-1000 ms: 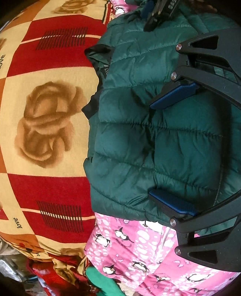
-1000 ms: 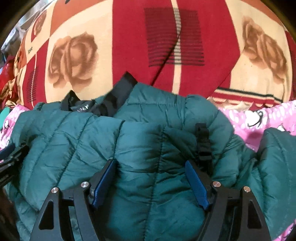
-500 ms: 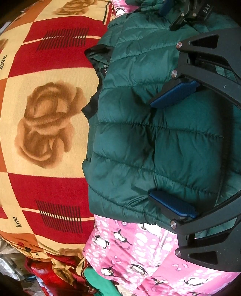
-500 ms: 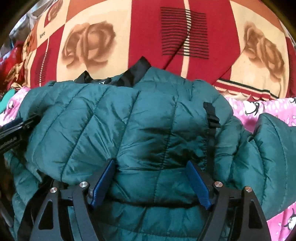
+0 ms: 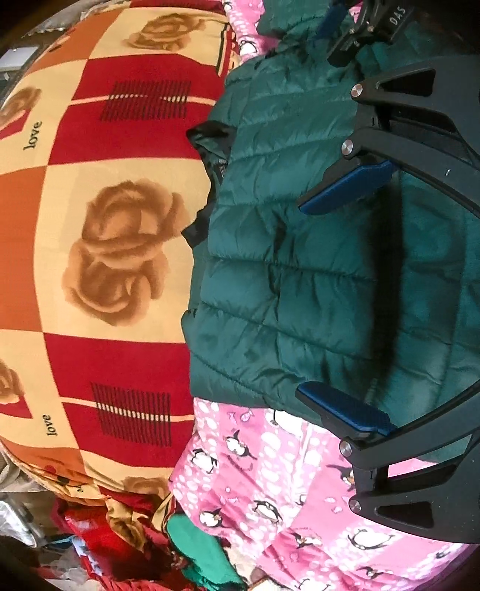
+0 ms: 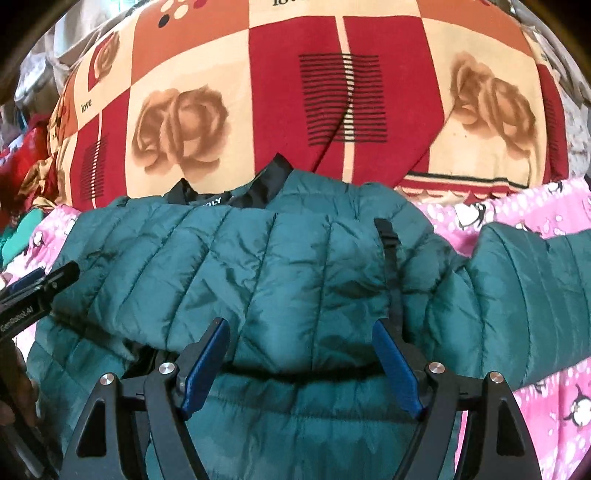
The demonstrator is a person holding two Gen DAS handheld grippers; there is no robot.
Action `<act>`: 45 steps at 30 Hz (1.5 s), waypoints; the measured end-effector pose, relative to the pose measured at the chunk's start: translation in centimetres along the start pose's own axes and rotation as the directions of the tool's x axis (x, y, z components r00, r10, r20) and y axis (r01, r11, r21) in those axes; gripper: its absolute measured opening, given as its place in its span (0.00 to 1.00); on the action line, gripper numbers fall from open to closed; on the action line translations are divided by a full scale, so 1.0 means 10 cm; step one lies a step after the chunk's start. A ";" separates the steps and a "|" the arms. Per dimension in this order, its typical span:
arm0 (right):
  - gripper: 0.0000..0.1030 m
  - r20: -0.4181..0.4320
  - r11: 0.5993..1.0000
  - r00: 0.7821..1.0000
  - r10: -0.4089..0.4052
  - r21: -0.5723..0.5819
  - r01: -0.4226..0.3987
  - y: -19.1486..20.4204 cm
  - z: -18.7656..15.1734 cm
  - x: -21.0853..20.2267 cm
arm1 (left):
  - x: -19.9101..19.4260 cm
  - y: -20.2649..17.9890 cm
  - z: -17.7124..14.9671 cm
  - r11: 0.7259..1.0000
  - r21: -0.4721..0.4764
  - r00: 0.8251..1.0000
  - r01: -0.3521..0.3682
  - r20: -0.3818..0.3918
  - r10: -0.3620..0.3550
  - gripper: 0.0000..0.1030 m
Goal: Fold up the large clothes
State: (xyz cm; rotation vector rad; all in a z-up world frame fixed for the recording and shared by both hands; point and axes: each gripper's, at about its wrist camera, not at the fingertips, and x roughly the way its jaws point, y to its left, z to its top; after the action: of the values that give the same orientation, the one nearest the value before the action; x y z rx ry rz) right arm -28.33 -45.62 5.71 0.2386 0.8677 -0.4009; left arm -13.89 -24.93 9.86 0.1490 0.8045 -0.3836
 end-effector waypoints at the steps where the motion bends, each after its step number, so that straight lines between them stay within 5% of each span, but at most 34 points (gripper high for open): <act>1: 0.75 0.001 1.000 1.000 0.000 0.000 0.000 0.00 -0.01 -0.02 | -0.03 0.00 -0.01 1.000 0.002 1.000 -0.001 0.001 0.001 0.89; 16: 0.75 0.034 0.998 0.998 -0.047 0.031 0.046 -0.36 -0.18 -0.46 | -0.46 -0.11 -0.18 0.999 0.022 0.999 0.029 0.012 -0.029 0.89; 24: 0.77 0.041 0.988 0.991 -0.125 0.095 0.121 -0.87 -0.38 -0.61 | -0.59 -0.08 -0.25 0.991 -0.061 0.993 0.118 -0.012 -0.119 0.89; 45: 0.77 0.016 0.921 0.962 -0.274 0.292 0.257 -2.20 -0.59 -0.88 | -0.58 -0.21 -0.34 0.992 -0.064 0.993 0.105 -0.046 -0.108 0.89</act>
State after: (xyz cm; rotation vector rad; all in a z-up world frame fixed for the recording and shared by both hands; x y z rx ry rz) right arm -47.05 -61.11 7.89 0.3776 0.7859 -0.7877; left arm -20.66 -24.29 11.80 0.0579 0.8739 -0.4567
